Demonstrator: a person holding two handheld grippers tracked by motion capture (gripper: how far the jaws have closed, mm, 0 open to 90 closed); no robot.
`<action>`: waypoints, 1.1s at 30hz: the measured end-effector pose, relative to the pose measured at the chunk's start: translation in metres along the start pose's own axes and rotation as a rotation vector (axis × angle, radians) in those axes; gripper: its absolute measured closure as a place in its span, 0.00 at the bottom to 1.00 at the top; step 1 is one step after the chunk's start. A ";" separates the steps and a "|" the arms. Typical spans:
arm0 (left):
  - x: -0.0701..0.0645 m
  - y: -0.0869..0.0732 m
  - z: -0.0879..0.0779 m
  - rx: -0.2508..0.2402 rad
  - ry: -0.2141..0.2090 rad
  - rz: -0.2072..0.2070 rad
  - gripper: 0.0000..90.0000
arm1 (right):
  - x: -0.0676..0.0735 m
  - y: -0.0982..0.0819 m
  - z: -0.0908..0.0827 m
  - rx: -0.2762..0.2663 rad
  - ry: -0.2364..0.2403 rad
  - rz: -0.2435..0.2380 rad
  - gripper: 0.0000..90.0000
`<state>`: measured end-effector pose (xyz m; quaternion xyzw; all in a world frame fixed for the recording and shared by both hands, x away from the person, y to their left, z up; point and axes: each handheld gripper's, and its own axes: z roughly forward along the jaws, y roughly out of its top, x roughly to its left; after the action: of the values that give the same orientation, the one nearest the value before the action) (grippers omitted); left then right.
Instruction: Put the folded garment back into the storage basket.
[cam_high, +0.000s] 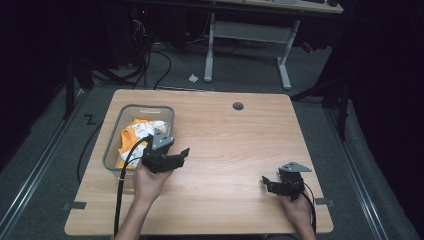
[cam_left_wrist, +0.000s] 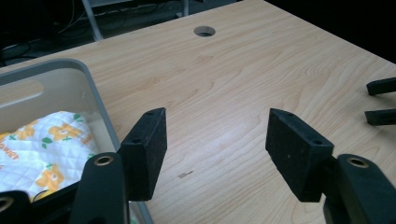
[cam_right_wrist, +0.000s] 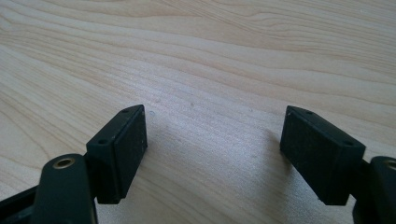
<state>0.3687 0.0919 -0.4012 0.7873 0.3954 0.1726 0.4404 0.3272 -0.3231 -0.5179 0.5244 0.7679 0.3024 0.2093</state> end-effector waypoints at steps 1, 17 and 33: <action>0.000 -0.001 0.001 0.001 -0.002 0.000 0.43 | 0.000 0.000 0.000 0.000 0.000 0.000 0.26; -0.012 -0.013 0.013 0.001 -0.050 -0.029 0.43 | 0.000 0.000 0.000 0.000 0.000 -0.002 0.26; -0.020 -0.025 0.024 0.013 -0.096 -0.054 0.43 | 0.000 0.000 0.000 0.000 0.000 0.000 0.26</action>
<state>0.3590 0.0704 -0.4339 0.7864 0.3961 0.1202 0.4585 0.3272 -0.3231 -0.5178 0.5243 0.7680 0.3024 0.2092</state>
